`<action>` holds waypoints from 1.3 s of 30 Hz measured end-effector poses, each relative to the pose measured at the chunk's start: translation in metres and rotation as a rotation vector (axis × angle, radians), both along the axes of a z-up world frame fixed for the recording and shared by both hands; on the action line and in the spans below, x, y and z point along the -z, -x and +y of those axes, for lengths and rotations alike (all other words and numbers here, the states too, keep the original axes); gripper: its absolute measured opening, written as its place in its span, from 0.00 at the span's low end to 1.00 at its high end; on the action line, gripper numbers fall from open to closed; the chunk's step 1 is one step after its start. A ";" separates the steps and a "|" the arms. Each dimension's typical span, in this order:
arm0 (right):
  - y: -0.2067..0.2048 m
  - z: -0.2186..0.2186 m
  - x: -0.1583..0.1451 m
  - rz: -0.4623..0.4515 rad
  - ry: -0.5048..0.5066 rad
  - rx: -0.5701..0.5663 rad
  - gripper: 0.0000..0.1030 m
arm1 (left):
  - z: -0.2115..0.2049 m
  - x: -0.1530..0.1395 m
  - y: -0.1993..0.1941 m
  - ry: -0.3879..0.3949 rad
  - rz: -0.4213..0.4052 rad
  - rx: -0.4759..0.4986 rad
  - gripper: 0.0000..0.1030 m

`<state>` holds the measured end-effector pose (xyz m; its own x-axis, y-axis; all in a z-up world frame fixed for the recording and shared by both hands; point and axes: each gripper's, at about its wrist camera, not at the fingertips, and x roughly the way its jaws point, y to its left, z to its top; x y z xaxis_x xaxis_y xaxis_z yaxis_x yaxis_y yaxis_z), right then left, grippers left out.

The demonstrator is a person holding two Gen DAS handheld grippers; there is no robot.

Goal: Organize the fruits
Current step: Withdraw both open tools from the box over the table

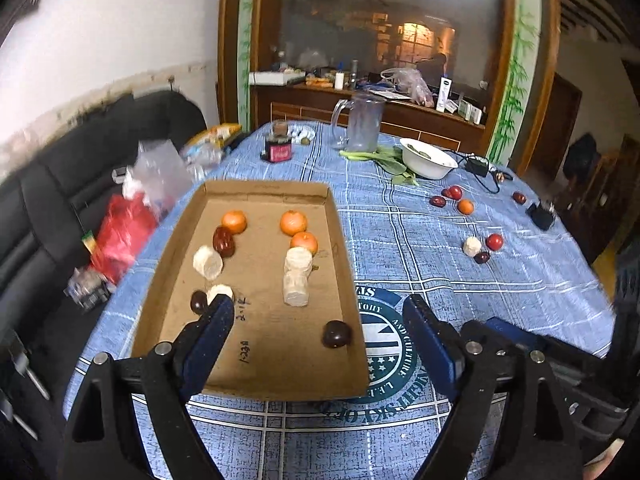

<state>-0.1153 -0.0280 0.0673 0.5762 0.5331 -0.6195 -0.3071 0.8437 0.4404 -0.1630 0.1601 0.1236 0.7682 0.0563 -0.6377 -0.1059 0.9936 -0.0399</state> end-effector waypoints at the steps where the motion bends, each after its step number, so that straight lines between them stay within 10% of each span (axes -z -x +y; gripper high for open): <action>1: 0.002 -0.006 -0.001 -0.001 -0.007 0.012 0.49 | -0.006 -0.002 0.001 -0.022 -0.007 0.002 0.83; 17: 0.002 -0.054 0.006 0.025 -0.059 0.110 0.52 | -0.054 -0.003 0.005 -0.166 -0.020 0.061 0.83; 39: -0.029 -0.082 0.032 0.106 -0.038 0.152 0.52 | -0.061 0.030 -0.036 -0.133 0.098 0.112 0.83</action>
